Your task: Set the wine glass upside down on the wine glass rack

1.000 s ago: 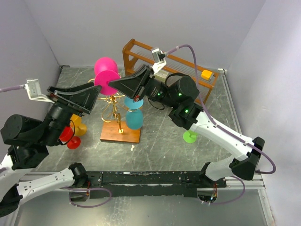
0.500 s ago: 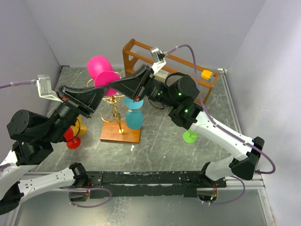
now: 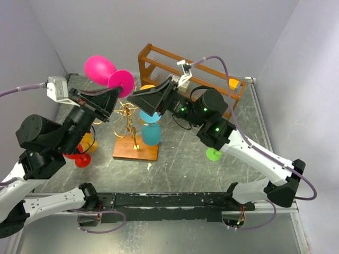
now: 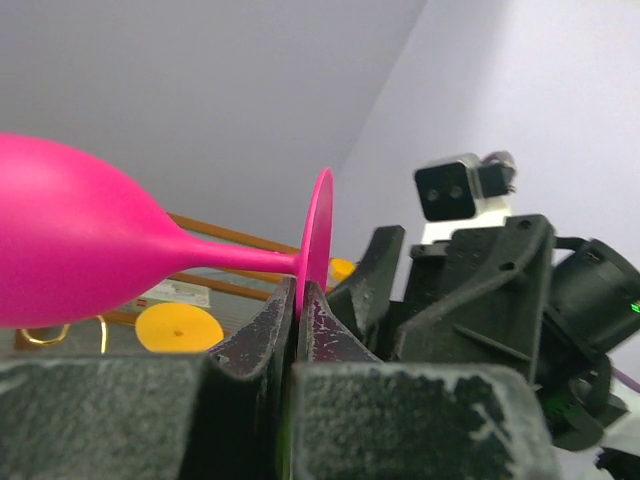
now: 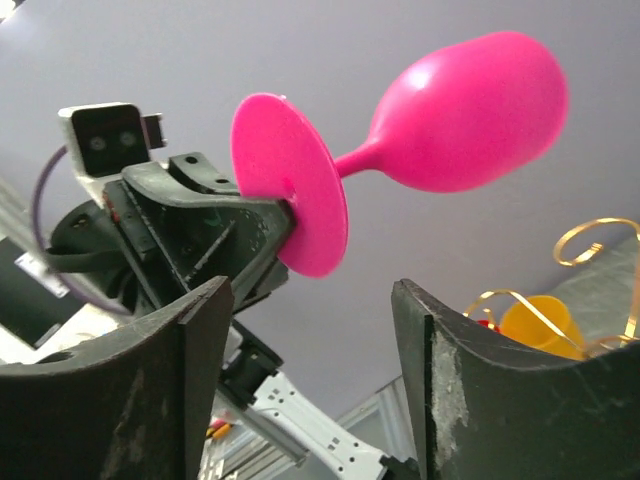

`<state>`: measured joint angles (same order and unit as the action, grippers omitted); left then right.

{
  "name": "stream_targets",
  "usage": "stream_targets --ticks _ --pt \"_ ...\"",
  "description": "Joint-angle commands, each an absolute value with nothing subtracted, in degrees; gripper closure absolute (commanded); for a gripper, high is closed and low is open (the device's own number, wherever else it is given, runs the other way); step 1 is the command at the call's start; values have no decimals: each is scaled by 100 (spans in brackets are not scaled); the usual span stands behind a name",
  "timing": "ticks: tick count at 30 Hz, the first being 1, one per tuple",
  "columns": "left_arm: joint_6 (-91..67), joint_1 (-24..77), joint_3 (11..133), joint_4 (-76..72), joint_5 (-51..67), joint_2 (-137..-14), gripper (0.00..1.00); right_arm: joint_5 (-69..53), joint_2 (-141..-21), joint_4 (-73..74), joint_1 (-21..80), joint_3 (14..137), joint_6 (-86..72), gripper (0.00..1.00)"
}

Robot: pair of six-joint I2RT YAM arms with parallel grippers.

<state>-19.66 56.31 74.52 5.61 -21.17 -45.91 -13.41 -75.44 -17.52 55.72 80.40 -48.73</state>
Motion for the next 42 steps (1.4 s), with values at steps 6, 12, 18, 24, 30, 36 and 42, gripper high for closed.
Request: stream_targets --ticks 6,12,18,24,30,36,42 --pt "-1323 5617 7797 429 -3088 -5101 93 -85 -6535 -1262 5570 7258 -4689 30" --pt "-990 5617 7913 249 -3354 -5389 93 194 -5965 -1140 5565 6838 -4685 30" --pt "-793 5515 8141 294 -3387 -5783 93 403 -5538 -1031 5572 6462 -4682 29" --pt "-1346 4333 8443 732 -2366 -6197 93 528 -5243 -933 5570 6167 -4781 29" --pt "-2348 3086 8252 726 -1370 -6220 93 628 -5011 -863 5568 5933 -4898 29" --pt "-3411 2194 7796 798 -1297 -5999 93 705 -4840 -844 5571 5774 -4986 29" --pt "-4778 1341 7197 1003 -1022 -5664 93 682 -4769 -738 5572 5766 -5078 30"
